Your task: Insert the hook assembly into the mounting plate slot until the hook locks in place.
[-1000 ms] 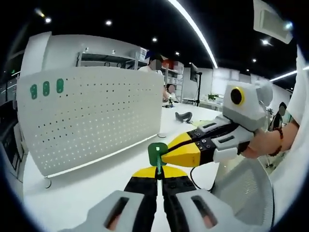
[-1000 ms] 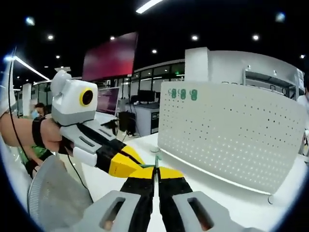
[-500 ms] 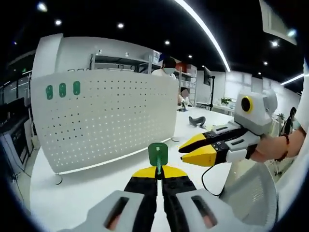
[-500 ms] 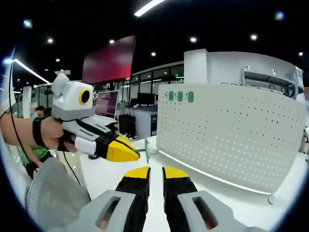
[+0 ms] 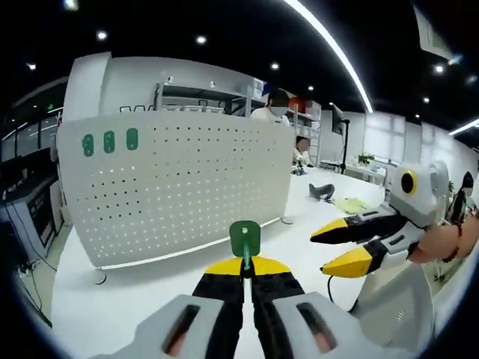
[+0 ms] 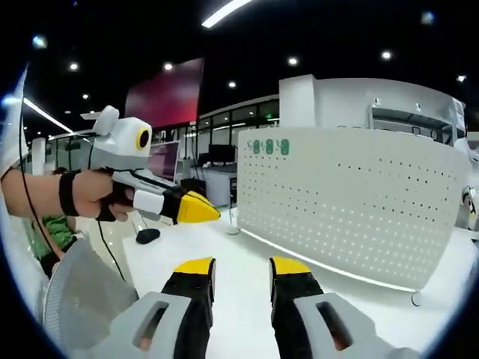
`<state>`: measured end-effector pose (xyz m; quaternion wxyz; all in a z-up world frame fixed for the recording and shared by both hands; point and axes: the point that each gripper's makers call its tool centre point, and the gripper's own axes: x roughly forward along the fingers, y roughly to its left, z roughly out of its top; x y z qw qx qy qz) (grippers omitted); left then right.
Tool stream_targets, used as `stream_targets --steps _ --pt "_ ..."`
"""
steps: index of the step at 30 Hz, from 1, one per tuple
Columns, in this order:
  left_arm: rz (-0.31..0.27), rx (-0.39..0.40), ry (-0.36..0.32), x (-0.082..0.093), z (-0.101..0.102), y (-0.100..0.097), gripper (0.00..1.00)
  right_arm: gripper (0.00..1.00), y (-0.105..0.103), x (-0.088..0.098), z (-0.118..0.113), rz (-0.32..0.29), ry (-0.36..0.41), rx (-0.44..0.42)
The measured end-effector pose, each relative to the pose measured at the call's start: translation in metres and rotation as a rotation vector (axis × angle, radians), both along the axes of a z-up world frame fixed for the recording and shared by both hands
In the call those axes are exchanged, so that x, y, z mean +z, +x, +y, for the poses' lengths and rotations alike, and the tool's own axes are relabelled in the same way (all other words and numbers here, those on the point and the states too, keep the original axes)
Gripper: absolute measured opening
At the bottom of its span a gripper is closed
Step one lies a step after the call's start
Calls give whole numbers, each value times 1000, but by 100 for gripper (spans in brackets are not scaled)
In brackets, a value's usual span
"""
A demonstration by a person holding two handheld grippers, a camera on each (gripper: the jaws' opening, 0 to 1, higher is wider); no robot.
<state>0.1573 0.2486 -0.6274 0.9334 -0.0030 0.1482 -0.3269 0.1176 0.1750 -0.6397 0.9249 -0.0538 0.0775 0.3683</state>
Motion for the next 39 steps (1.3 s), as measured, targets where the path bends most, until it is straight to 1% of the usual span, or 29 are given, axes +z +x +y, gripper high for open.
stream_targets --steps 2,5,6,7,9,11,12,13,14,17,22,24,26,28,31,33,34,35,39 --pt "-2 2 -9 2 -2 2 2 31 0 -1 -3 -2 2 -1" --pt "-1 16 -10 3 -3 7 2 35 0 -2 -7 2 11 -5" --pt "4 32 -15 4 -2 10 2 36 0 -3 -8 5 13 -5" --pt "7 42 -23 6 -2 12 2 35 0 -4 -9 7 13 -5" --pt "24 57 -61 10 -3 15 2 35 0 -7 -12 17 8 -11" --pt "15 70 -61 12 -2 19 2 36 0 -7 -14 20 12 -13" --pt "10 79 -44 12 -1 22 2 37 0 -6 -15 21 17 -15" --pt "-4 85 -41 15 -1 24 2 38 1 -6 -16 24 19 -15" --pt "-10 95 -51 17 1 28 2 38 0 -6 -16 26 21 -15" --pt "9 132 -75 20 5 37 2 38 0 -6 -19 27 26 -15" --pt "-2 161 -58 24 9 48 2 39 -2 -9 -22 33 26 -18" --pt "2 174 -64 26 11 54 2 40 -3 -9 -23 36 31 -21" --pt "16 177 -73 26 10 58 2 42 -3 -11 -24 42 35 -22" --pt "24 180 -57 23 9 62 2 44 -3 -12 -25 45 39 -23" --pt "41 190 -67 24 9 66 2 51 -3 -12 -27 37 35 -33" --pt "37 200 -70 26 9 69 2 55 -3 -12 -28 35 38 -39" --pt "38 202 -64 27 9 71 2 58 -3 -12 -28 35 37 -41" --pt "27 210 -52 30 9 73 2 59 -3 -13 -29 33 35 -42" --pt "14 222 -44 36 10 79 2 60 -5 -12 -30 30 39 -43"
